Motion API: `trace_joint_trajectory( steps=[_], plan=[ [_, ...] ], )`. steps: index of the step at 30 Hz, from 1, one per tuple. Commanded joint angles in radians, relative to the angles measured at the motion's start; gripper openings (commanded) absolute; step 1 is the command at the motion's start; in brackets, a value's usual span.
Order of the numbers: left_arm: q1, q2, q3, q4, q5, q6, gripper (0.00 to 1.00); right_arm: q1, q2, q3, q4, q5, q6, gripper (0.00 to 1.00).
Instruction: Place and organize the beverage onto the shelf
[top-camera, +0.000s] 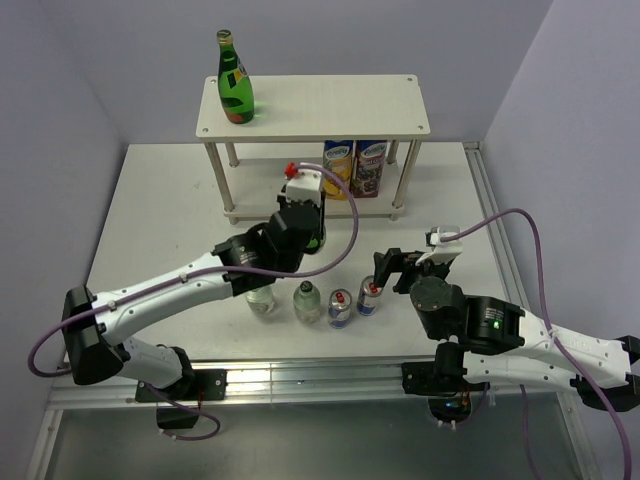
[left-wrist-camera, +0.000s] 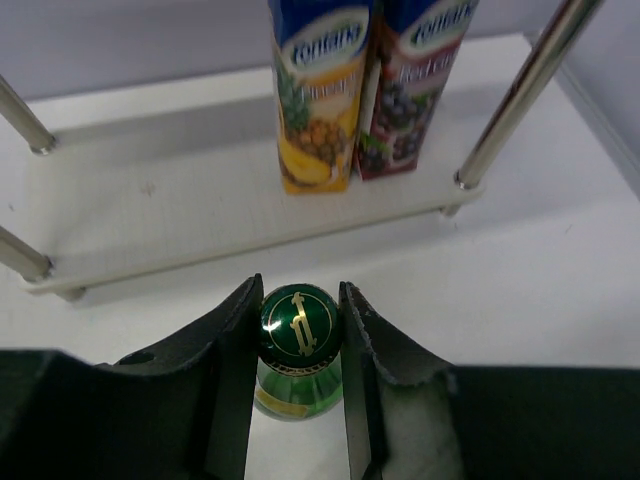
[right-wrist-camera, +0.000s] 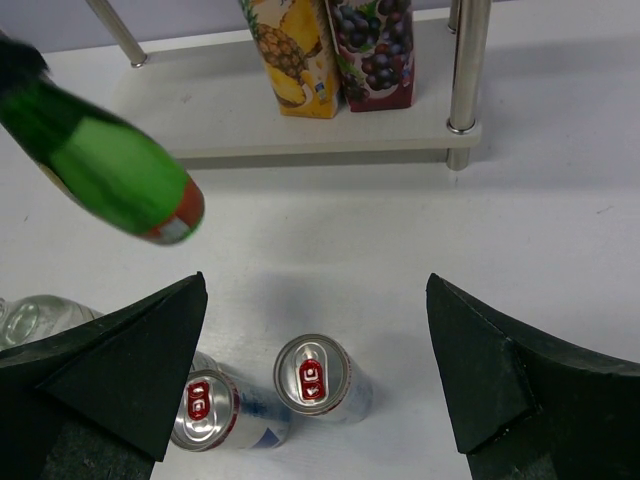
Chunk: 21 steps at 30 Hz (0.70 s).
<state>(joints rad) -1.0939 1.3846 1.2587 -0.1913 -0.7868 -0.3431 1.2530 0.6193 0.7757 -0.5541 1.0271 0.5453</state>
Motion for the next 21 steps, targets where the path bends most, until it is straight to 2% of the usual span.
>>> trace_joint_trajectory(
  steps=[1,11,21],
  plan=[
    [0.029,-0.050,0.197,0.049,-0.025,0.110,0.00,0.011,-0.010,-0.010,0.020,0.025,0.005,0.97],
    [0.146,0.057,0.670,-0.042,0.067,0.268,0.00,0.011,-0.030,-0.019,0.034,0.027,-0.005,0.96],
    [0.200,0.180,0.909,0.046,0.101,0.412,0.00,0.014,-0.041,-0.021,0.037,0.028,-0.005,0.96]
  ],
)
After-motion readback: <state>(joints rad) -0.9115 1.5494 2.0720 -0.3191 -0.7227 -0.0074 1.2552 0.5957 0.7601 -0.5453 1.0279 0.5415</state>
